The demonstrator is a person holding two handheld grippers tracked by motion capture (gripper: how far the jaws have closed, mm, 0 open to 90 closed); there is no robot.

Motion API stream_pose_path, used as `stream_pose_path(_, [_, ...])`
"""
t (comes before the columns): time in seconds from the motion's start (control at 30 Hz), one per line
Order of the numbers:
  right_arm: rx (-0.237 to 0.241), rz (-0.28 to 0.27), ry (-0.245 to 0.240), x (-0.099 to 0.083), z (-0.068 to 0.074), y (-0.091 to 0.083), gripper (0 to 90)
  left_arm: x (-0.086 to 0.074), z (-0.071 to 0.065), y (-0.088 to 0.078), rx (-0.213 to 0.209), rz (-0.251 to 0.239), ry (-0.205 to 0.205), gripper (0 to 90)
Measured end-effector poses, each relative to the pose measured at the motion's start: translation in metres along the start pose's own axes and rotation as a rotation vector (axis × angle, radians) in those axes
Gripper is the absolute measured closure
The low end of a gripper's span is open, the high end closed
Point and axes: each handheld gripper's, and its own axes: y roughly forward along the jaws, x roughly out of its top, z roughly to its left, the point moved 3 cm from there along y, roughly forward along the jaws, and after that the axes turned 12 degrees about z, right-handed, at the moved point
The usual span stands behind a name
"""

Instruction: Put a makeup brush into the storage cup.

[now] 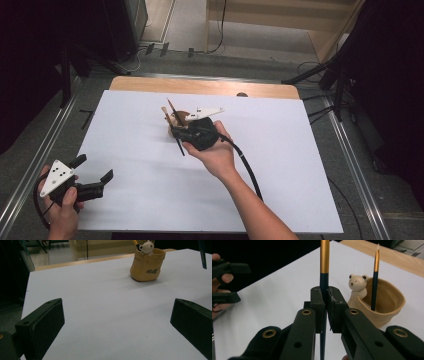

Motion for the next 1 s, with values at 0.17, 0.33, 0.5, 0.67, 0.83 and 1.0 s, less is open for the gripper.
stream_pose_path(0.17, [-0.004,-0.068,-0.004,0.001,-0.001,-0.005,84.8,0.000,0.000,-0.001,0.001,0.005,0.001,0.0])
stream_pose_path(0.33, [-0.011,-0.115,0.004,0.002,-0.003,-0.008,84.8,0.000,0.001,-0.001,0.002,0.009,0.002,0.0])
stream_pose_path(0.5, [-0.006,-0.152,0.017,0.003,-0.006,-0.009,84.8,0.000,0.001,-0.001,0.002,0.006,0.001,0.0])
stream_pose_path(0.67, [-0.020,-0.189,0.015,0.004,-0.007,-0.009,84.8,0.000,0.000,0.000,-0.001,0.002,-0.001,0.0])
stream_pose_path(0.83, [-0.029,-0.223,0.018,0.006,-0.008,-0.009,84.7,0.000,0.001,0.000,-0.001,0.003,0.000,0.0])
stream_pose_path(1.0, [-0.037,-0.253,0.033,0.007,-0.011,-0.009,84.7,0.000,0.001,-0.001,0.001,0.008,0.000,0.0])
